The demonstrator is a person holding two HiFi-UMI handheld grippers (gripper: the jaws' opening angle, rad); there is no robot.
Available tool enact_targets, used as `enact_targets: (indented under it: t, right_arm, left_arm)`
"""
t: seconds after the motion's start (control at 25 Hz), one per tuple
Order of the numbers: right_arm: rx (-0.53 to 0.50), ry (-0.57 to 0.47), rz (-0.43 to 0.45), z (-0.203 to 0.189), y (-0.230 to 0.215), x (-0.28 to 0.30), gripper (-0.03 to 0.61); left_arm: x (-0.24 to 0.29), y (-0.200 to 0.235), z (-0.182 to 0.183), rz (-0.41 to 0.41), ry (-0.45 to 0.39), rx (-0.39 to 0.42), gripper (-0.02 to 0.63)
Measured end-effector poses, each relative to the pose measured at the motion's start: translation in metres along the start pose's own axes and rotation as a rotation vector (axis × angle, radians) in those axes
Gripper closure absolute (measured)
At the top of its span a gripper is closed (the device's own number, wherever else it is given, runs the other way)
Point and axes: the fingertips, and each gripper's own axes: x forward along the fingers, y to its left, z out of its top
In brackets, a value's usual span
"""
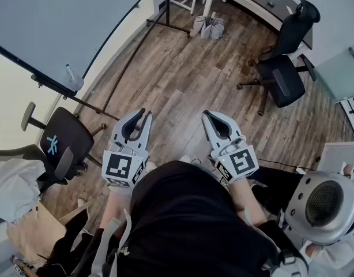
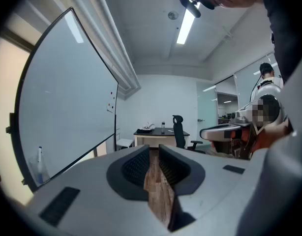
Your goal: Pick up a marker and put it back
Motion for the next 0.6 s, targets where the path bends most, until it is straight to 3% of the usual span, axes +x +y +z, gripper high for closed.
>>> enact_targets:
  t: [0.6]
  right_arm:
    - [0.074,-0.043,-0.027,-0.016,-0.078,-0.044,0.565]
  left_arm:
    - [0.056,-0.058,-0.007,0.006,0.056,0.01,0.549]
